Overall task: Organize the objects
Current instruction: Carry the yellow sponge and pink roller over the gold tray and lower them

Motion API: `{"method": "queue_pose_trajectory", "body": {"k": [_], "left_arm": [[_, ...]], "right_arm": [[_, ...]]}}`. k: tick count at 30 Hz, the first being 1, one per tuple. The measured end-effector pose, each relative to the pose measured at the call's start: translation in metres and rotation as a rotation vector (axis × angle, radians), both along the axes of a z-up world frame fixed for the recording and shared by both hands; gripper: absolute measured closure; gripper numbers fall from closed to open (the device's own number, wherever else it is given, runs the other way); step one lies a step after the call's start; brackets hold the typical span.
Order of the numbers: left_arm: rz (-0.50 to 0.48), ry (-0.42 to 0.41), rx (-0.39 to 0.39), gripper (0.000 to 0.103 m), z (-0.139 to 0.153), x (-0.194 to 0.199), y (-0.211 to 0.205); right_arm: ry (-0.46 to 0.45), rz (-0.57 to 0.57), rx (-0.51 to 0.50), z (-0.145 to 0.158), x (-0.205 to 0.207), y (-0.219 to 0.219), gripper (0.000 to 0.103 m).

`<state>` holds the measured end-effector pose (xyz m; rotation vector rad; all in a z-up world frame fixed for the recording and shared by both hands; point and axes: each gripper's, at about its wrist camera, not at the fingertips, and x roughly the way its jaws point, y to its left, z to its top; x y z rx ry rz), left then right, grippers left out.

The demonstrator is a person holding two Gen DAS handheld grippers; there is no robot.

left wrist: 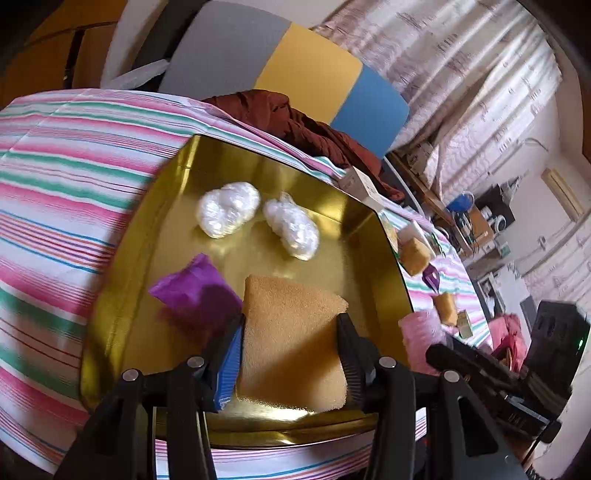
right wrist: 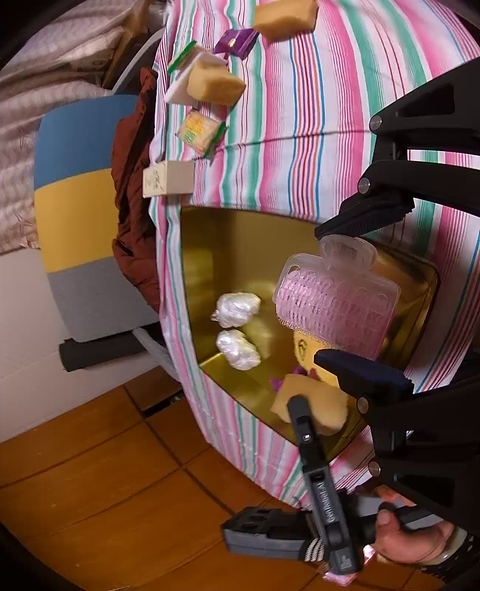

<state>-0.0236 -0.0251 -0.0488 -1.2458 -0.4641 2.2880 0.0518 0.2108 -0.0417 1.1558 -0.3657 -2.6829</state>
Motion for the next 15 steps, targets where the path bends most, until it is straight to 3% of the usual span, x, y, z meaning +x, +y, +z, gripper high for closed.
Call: {"method": "queue_pose_trajectory", "body": {"k": [5, 11, 15], "left_arm": [[0.032, -0.010, 0.029, 0.054, -0.003, 0.000, -0.016], [0.042, -0.019, 0.012, 0.054, -0.008, -0.002, -0.020], [0.035, -0.022, -0.131, 0.053, -0.013, -0.004, -0.014]], "right_arm": [[-0.021, 0.013, 0.028, -0.007, -0.005, -0.009, 0.042], [-0.047, 0.009, 0.045, -0.015, -0.007, -0.011, 0.042], [-0.060, 0.007, 0.042, -0.018, -0.009, -0.010, 0.040]]}}
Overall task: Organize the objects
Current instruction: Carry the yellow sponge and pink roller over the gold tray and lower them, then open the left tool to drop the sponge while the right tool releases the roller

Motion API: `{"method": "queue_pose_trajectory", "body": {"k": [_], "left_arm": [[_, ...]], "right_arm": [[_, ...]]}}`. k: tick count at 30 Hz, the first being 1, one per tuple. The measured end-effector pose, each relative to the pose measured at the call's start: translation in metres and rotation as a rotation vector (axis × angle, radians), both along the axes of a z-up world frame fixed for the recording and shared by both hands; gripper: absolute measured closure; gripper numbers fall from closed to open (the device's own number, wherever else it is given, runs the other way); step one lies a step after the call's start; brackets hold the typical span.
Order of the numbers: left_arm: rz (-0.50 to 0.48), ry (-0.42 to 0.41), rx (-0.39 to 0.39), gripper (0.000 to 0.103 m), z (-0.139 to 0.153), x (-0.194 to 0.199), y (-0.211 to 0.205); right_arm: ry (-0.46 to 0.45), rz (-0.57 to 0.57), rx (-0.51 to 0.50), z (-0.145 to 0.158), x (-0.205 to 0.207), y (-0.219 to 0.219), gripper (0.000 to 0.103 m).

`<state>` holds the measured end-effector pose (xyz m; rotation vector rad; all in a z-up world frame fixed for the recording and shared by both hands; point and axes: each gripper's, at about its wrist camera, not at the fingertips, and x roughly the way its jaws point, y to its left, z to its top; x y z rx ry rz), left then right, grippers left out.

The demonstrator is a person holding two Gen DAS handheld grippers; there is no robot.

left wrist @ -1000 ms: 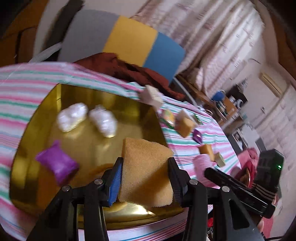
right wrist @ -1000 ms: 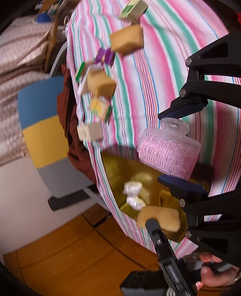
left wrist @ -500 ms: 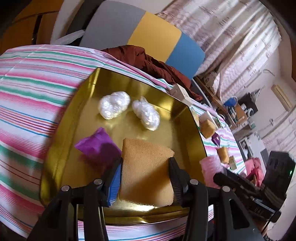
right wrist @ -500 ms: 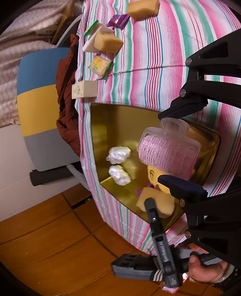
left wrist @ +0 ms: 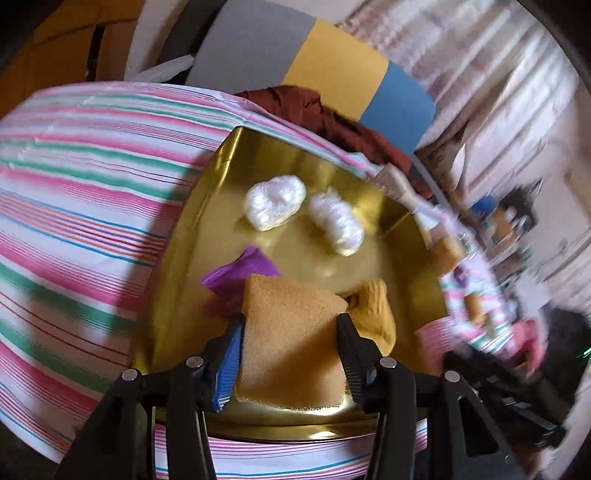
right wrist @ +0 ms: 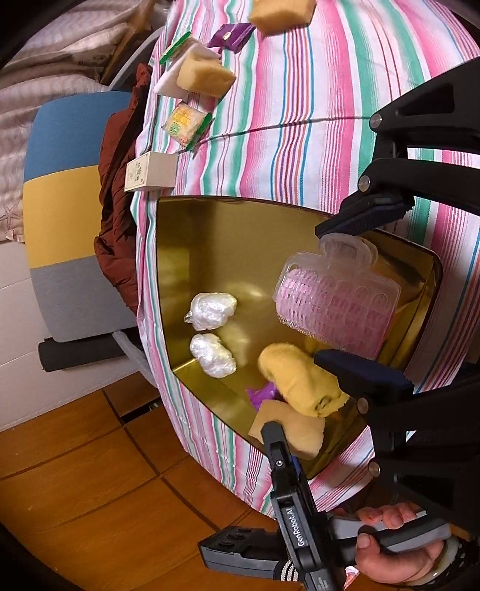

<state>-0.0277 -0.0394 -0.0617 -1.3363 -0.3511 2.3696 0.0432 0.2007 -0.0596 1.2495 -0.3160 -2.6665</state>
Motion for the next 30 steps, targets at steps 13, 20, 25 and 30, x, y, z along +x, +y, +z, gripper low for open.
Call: {"method": "queue_pose_trajectory", "body": {"k": [13, 20, 25, 30], "left_arm": [[0.080, 0.082, -0.059, 0.044, 0.024, 0.013, -0.008], [0.046, 0.054, -0.034, 0.036, 0.022, 0.012, -0.003], [0.151, 0.126, -0.031, 0.035, 0.037, 0.020, -0.013], [0.179, 0.130, -0.040, 0.035, 0.042, 0.018, -0.015]], "right_arm": [[0.063, -0.044, -0.060, 0.011, 0.011, 0.008, 0.016], [0.068, -0.075, -0.095, 0.010, 0.014, 0.018, 0.016], [0.081, -0.090, -0.103, 0.012, 0.016, 0.023, 0.016], [0.082, -0.118, -0.118, 0.011, 0.017, 0.032, 0.016]]}}
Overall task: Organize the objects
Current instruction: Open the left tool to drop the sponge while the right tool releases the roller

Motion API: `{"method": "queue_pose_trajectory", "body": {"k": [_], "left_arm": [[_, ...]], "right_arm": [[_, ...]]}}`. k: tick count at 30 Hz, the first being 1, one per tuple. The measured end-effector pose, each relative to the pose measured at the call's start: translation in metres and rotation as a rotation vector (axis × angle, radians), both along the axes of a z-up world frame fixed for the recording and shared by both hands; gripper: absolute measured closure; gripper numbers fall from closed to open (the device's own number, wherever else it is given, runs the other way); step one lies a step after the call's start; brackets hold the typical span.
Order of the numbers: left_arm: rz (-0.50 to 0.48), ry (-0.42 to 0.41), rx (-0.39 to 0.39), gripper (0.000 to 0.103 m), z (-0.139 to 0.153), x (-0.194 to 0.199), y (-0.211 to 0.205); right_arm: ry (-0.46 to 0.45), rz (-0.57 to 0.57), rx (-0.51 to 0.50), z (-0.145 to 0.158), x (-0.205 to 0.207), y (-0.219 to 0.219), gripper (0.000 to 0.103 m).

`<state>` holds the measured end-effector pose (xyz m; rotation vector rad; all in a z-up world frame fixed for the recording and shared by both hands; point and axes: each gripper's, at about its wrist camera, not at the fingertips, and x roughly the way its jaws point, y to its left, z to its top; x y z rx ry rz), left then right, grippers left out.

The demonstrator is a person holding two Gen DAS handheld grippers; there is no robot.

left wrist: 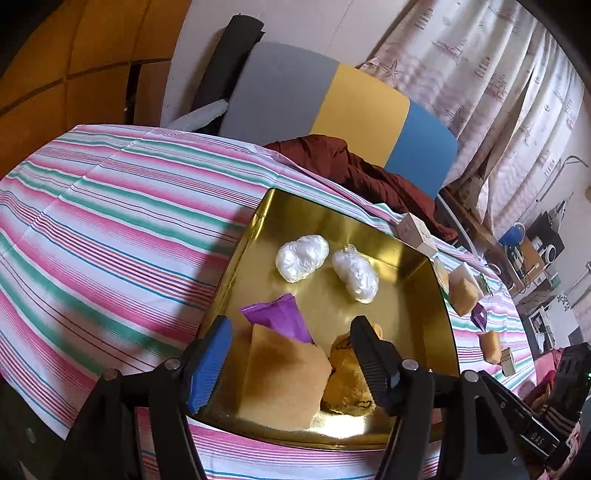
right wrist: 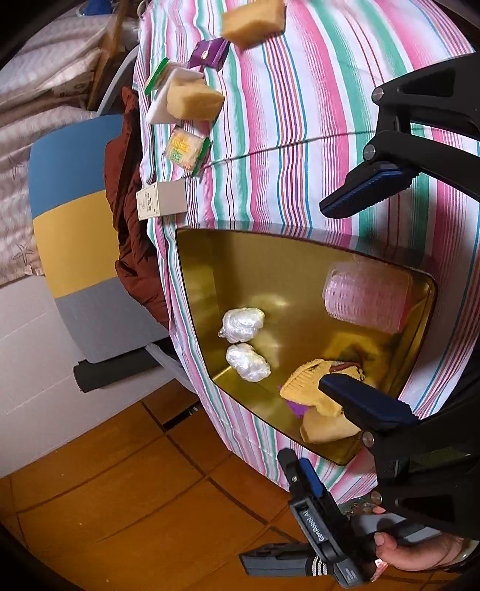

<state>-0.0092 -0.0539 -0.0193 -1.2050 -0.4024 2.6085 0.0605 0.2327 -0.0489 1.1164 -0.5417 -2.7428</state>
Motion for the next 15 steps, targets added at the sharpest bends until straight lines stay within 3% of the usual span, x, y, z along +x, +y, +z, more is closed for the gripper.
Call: {"method": "queue_pose_trajectory", "body": {"k": [9, 15], "left_arm": [[-0.084, 0.010, 0.038, 0.035, 0.002, 0.006, 0.028], [-0.209, 0.031, 0.052, 0.035, 0.008, 0.017, 0.063]], "right_arm": [[0.014, -0.053, -0.007, 0.001, 0.004, 0.018, 0.016], [0.015, -0.138, -0.002, -0.002, 0.007, 0.048, 0.016]]}}
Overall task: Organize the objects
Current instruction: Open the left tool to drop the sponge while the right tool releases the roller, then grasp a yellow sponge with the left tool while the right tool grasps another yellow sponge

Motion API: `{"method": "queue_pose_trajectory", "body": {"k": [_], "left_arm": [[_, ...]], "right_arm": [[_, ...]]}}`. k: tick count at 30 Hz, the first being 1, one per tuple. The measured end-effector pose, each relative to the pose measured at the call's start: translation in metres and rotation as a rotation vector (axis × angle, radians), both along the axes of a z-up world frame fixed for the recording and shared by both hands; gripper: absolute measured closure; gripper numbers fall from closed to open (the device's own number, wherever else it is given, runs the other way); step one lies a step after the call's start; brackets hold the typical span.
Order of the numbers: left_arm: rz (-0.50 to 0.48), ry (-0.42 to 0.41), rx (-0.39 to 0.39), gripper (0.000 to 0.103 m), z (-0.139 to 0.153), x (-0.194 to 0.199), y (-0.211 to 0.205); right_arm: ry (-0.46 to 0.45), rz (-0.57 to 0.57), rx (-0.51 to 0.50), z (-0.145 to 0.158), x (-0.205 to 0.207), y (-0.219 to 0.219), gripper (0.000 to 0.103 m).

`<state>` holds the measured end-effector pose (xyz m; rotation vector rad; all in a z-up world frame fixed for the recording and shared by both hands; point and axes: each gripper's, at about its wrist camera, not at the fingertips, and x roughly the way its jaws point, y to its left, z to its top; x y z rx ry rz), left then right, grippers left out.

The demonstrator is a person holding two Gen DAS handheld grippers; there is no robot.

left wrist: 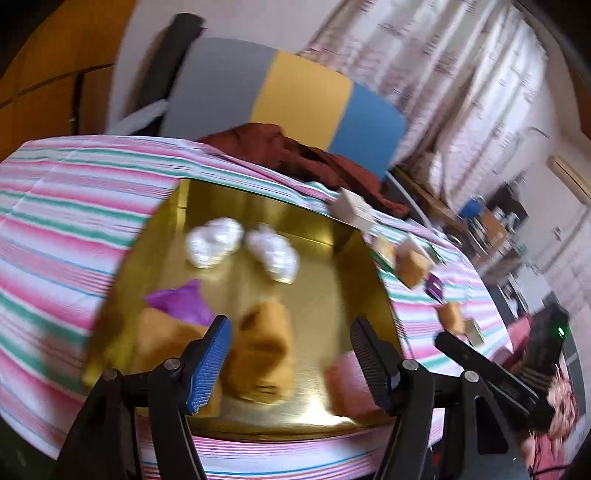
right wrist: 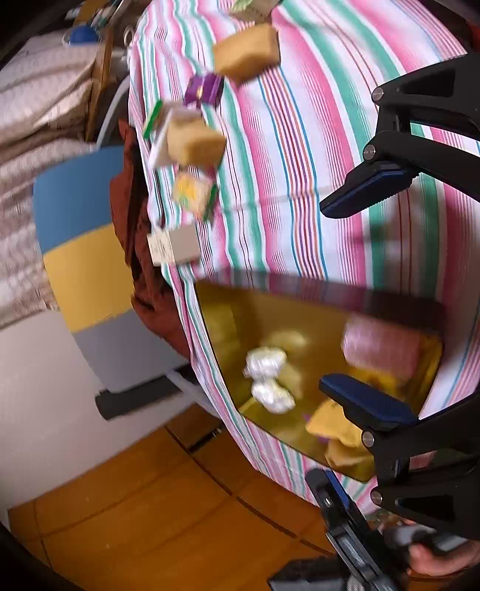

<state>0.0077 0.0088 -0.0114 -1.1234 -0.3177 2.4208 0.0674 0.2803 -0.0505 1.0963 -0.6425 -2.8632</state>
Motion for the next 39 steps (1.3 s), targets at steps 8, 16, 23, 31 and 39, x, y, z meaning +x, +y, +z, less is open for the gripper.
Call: {"method": "queue_pose_trajectory", "body": {"k": [8, 16, 23, 31, 39], "left_arm": [[-0.146, -0.024, -0.050, 0.035, -0.007, 0.012, 0.053], [-0.280, 0.002, -0.093, 0.035, 0.000, 0.024, 0.096], [-0.338, -0.024, -0.091, 0.035, 0.001, 0.024, 0.122], [-0.365, -0.040, -0.118, 0.035, 0.006, 0.019, 0.142], [-0.418, -0.046, -0.157, 0.035, 0.008, 0.001, 0.177]], "right_arm": [[-0.053, -0.113, -0.002, -0.023, 0.011, 0.047, 0.016], [-0.062, -0.221, 0.060, -0.044, 0.025, 0.108, 0.018], [-0.053, -0.344, 0.132, -0.040, 0.013, 0.172, 0.019], [-0.100, -0.336, 0.157, -0.049, -0.028, 0.201, 0.029], [-0.081, -0.331, 0.192, -0.057, -0.036, 0.200, 0.045]]}}
